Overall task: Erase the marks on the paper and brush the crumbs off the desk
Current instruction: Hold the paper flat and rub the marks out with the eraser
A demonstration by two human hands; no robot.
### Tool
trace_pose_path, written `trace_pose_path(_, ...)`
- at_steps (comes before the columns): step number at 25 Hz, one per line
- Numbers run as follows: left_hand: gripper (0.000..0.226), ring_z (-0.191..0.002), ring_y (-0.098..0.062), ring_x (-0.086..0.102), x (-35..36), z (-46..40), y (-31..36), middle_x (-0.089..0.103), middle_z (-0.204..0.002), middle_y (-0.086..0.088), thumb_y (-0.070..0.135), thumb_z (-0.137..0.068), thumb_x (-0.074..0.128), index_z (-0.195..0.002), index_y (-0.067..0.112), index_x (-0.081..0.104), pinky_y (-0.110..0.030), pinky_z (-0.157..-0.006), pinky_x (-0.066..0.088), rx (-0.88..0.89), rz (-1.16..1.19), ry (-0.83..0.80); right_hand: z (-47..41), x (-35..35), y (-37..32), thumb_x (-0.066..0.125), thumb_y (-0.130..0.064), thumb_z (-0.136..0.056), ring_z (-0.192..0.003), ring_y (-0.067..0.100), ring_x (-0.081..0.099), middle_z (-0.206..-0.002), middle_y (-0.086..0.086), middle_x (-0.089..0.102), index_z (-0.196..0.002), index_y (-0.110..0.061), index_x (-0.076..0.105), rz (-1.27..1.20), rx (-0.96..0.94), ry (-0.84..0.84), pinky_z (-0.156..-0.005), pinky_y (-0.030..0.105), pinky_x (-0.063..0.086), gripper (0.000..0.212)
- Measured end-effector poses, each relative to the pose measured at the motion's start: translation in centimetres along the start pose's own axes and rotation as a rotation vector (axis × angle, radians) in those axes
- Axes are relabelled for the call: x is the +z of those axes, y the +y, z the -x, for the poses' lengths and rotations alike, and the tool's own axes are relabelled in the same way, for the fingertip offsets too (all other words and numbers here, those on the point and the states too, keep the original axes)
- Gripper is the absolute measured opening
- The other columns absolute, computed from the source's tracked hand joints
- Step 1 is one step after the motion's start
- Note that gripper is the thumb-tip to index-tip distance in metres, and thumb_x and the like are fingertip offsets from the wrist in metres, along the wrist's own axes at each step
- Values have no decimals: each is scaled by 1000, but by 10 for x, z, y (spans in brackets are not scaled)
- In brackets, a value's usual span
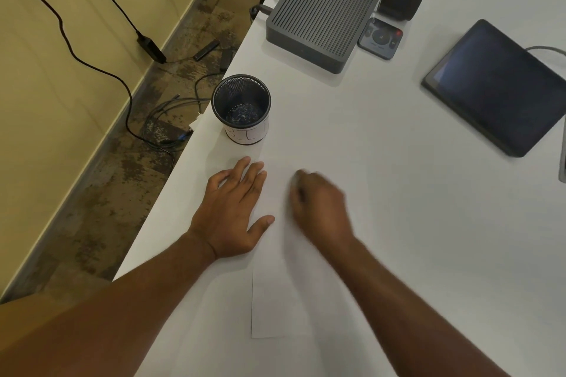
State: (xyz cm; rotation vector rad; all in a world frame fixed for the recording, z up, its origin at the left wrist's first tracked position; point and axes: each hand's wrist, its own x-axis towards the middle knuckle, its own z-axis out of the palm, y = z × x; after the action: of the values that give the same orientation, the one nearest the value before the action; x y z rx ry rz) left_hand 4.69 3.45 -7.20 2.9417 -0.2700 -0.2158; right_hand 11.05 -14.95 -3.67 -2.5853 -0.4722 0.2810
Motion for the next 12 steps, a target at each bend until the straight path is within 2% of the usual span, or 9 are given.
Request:
trace_pose_path(1,80,-154,-30,16,0,0,0,29,-162,-13,59,-94,39,-152,4,35,-52,-115,27,4,3,-1,8,6,-5,51,-18,-92,-62,21,48,-72,3,54,-81,-15,50,-7,-86,-63,-56,30,36,11)
trace_pose_path(2,80,-153,-30,16,0,0,0,30,-162,-13,59,-94,39,-152,4,35,-52,-114,27,4,3,-1,4,2,-1,51,-18,-93,-63,22,50,-72,3,54,-83,-14,52,-17,-79,-71,-57,30,37,11)
trace_pose_path(5,81,-153,-30,18,-1,0,1,31,-162,-13,60,-94,40,-151,3,36,-53,-114,28,-10,-5,-7,-21,-21,31,51,-16,-91,-59,23,48,-65,2,51,-73,-15,48,14,183,182,-56,28,25,18)
trace_pose_path(6,80,-153,-30,18,-1,0,0,31,-162,-14,59,-94,40,-151,3,36,-53,-114,28,-10,-5,-7,-17,-22,30,52,-15,-90,-58,23,48,-65,1,50,-73,-15,47,19,173,172,-56,28,24,18)
trace_pose_path(9,80,-153,-31,19,-2,0,1,32,-161,-14,58,-94,42,-151,3,37,-53,-114,28,1,-3,-7,20,-1,6,54,-16,-90,-60,22,49,-69,1,52,-79,-15,52,-13,-53,-31,-56,27,31,11)
trace_pose_path(10,80,-153,-31,19,-2,0,1,32,-161,-14,59,-94,42,-151,3,37,-52,-114,28,0,-5,-11,18,-6,13,55,-17,-91,-60,22,50,-68,0,52,-78,-16,52,-26,-18,-18,-56,26,30,13)
trace_pose_path(12,80,-153,-31,18,-2,-1,1,31,-161,-14,59,-94,40,-151,3,37,-52,-114,28,-8,-13,-19,-1,-22,39,54,-16,-91,-58,22,48,-64,-1,49,-73,-15,49,11,188,169,-56,28,24,19)
